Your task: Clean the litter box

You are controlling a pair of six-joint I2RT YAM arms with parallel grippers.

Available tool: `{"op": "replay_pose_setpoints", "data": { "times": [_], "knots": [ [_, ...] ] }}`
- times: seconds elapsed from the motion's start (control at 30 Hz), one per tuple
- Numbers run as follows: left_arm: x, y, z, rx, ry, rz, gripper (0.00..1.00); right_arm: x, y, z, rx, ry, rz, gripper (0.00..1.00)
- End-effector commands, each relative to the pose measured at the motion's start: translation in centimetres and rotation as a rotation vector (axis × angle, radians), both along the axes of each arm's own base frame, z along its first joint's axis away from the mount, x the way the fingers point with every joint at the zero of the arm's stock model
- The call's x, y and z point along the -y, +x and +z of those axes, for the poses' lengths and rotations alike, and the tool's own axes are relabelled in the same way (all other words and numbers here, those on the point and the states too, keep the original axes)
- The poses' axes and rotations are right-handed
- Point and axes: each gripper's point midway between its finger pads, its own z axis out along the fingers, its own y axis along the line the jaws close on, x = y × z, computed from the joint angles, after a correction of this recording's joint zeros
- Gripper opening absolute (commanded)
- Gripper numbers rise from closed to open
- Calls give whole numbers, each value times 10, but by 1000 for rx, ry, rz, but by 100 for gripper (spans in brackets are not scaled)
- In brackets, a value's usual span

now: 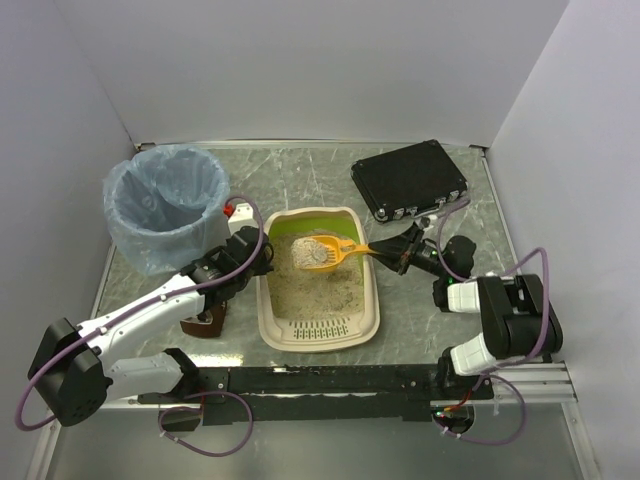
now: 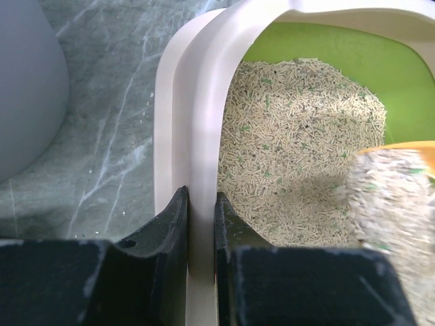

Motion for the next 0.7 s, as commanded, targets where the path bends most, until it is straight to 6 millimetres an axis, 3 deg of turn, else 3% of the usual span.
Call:
{"op": "replay_pose_setpoints", "data": {
  "times": [0.0,0.07,0.13,0.23,0.27,0.3,0.4,0.53,0.57,0.63,0.67],
  "knots": [
    [35,21,76,199,-293,-18,1,9,-7,45,405,-94,-34,0],
    [35,21,77,204,-304,-19,1,6,0,48,424,-131,-55,0],
    [37,19,77,205,-309,-32,1,4,-11,58,475,-133,-22,0],
    [36,19,78,202,-303,-28,1,17,-11,49,443,-195,-62,0],
    [36,19,77,202,-303,-28,1,15,-6,57,524,-252,-87,0],
    [36,19,77,202,-302,-30,1,10,-5,48,463,-272,-72,0],
    [35,19,76,198,-293,-28,1,7,-16,63,510,-255,-44,0],
    [35,18,77,207,-310,-29,1,12,-8,48,468,-325,-117,0],
    [36,18,77,207,-313,-35,1,10,-5,46,429,-294,-103,0],
    [37,18,77,201,-305,-43,1,6,-19,60,493,-210,-43,0],
    [36,18,75,195,-299,-36,1,8,-24,49,430,-185,-36,0]
  ]
}}
